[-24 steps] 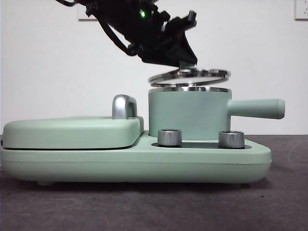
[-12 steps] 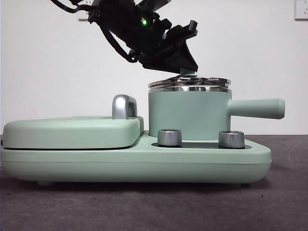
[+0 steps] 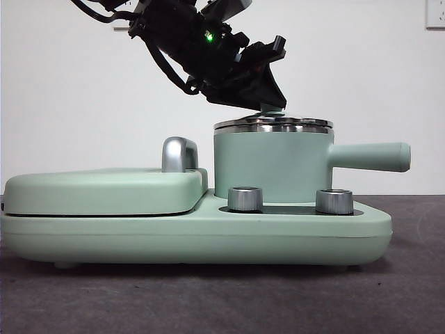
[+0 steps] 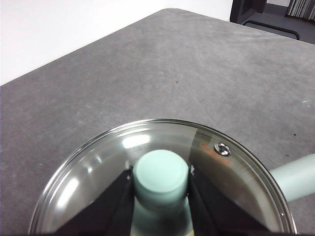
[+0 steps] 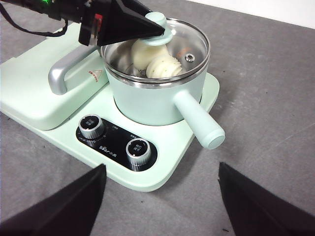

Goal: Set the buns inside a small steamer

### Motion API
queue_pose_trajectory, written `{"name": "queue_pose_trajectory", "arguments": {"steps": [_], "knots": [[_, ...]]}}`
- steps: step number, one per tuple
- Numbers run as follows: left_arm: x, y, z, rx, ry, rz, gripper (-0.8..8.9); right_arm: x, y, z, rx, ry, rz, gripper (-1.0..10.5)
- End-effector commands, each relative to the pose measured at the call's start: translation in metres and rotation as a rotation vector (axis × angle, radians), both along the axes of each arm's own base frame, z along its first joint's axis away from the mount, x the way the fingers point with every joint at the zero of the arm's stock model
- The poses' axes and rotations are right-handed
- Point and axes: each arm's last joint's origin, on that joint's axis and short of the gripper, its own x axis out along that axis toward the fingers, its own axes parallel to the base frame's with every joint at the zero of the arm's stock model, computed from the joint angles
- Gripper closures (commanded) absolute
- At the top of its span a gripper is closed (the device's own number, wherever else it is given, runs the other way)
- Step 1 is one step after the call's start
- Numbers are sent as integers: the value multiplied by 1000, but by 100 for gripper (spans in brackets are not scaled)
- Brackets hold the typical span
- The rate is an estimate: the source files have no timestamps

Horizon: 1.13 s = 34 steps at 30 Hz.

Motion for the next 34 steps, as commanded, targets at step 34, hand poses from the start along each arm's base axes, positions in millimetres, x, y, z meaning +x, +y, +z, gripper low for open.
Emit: {"name": "queue_pose_trajectory", "arguments": {"steps": [34], "knots": [[-6,-9,-19,84,131,-18,482,1,1,1,4,-5,2,592]]}}
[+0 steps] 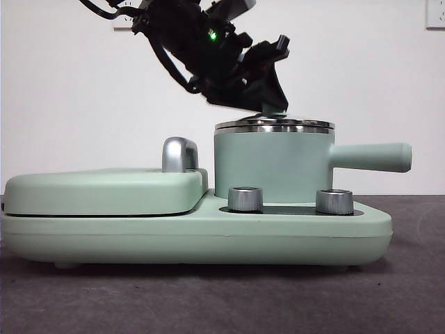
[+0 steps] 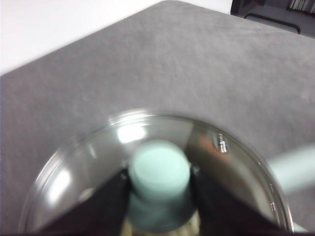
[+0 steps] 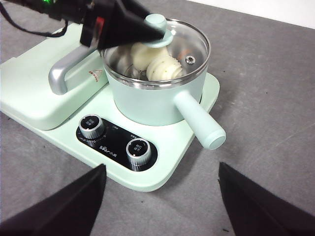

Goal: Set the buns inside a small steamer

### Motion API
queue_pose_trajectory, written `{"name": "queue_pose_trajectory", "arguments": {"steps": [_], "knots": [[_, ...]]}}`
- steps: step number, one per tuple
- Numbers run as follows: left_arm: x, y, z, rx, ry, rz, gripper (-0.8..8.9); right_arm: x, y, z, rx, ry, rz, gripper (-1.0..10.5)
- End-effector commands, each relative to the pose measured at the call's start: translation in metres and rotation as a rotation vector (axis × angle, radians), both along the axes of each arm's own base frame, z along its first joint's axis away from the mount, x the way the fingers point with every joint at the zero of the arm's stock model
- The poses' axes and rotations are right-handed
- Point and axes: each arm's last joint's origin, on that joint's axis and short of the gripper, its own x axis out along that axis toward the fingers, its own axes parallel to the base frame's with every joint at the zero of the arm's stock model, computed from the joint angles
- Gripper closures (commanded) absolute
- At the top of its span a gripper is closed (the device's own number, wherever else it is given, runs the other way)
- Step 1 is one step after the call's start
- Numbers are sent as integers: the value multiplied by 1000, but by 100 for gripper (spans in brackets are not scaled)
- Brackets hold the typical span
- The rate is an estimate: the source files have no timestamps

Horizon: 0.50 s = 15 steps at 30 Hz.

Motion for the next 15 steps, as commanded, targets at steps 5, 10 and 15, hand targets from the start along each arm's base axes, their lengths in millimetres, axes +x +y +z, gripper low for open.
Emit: {"name": "queue_pose_trajectory", "arguments": {"steps": [5,10,15], "knots": [[-12,4,12,7,38,-7,471,0,1,1,4,-5,1,592],[-33,26,50,-35,55,20,471,0,1,1,5,-4,1,592],[-57,58,80,-60,152,84,471,0,1,1,9,-3,9,592]]}}
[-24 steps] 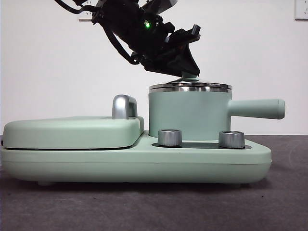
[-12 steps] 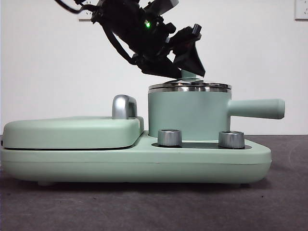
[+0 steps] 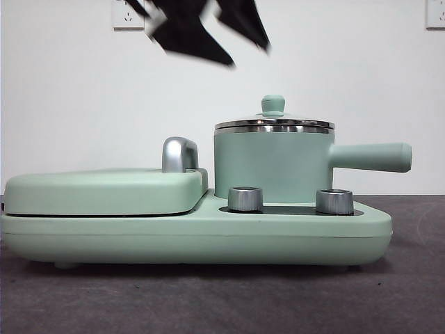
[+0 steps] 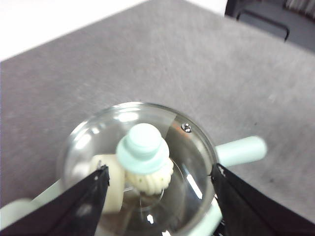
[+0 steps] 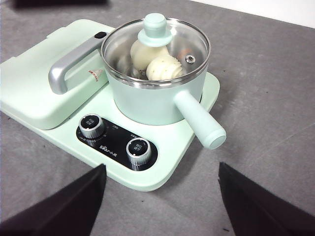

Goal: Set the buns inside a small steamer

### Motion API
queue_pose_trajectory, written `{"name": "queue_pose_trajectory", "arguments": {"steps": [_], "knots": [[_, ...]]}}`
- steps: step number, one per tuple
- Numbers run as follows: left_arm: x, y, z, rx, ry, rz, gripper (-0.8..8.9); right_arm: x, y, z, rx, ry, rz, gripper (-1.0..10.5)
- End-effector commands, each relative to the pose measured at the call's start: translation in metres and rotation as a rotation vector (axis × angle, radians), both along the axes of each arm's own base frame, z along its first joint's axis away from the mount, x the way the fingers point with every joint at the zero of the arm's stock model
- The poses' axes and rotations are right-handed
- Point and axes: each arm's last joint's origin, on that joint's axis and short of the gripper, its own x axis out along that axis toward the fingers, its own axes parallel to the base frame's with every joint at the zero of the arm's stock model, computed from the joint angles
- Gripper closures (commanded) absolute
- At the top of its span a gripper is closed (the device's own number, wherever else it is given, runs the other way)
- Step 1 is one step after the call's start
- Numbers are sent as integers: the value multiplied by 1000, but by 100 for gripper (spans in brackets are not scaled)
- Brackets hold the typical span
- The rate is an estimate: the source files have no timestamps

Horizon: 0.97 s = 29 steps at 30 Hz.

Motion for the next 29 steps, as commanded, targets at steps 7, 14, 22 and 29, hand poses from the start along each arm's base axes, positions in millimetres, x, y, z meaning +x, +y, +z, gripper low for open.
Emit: {"name": "queue_pose_trajectory", "arguments": {"steps": [7,14,22,29], "knots": [[-32,51,29,8,132,106,471,4,3,2,13,-4,17,591],[-63,93,29,-19,118,184,471,17,13,10,68,-65,57,591],[-109,136,-2,-94,129,337,471,45,31,10,97,-65,117,591],[-136,157,-17,-115,115,399,472,71,47,5,116,-48,156,591]]}}
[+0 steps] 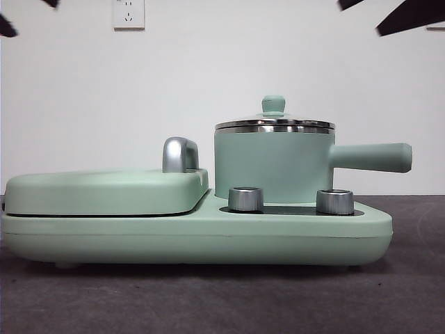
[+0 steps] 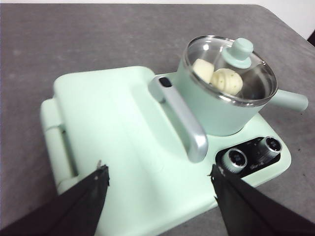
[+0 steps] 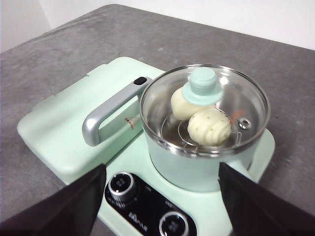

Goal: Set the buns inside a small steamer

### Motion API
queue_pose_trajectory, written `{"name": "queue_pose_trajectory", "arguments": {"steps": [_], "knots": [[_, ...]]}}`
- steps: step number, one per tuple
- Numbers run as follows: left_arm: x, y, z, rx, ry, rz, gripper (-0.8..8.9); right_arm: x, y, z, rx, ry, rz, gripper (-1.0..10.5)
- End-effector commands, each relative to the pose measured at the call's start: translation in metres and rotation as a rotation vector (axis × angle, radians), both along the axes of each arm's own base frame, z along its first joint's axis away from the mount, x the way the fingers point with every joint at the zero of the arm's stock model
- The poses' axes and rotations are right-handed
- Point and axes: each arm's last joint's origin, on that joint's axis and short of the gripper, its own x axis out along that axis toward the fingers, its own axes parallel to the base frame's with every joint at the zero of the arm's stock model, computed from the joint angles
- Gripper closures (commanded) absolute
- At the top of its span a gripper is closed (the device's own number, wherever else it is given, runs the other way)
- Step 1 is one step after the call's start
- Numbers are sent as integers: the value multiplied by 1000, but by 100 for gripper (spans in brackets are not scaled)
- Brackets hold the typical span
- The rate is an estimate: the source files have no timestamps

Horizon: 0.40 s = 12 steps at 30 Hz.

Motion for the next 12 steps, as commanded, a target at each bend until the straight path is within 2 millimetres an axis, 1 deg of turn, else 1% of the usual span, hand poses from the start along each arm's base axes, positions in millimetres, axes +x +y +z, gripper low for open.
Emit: {"name": "queue_pose_trajectory", "arguments": {"steps": [1,6,7,8,9,10,11,12], "knots": [[-4,3,2,-12,-6,22,472,7,5,0,16,-5,6,591],[-5,4,3,-12,-13,21,473,8,6,-1,13,-1,5,592],[-6,4,3,-14,-17,21,492,8,6,-1,12,-1,3,593],[-5,4,3,-16,-20,21,560,8,6,0,13,-4,-1,622],[-6,4,4,-17,-21,17,687,8,5,0,15,-8,-2,720],[-6,4,3,-17,-20,16,827,8,5,0,15,-9,-2,844],[-6,4,4,-20,-20,18,791,8,5,1,15,-11,-1,963],[-5,4,4,-22,-22,17,803,8,6,1,17,-15,-2,927]]}}
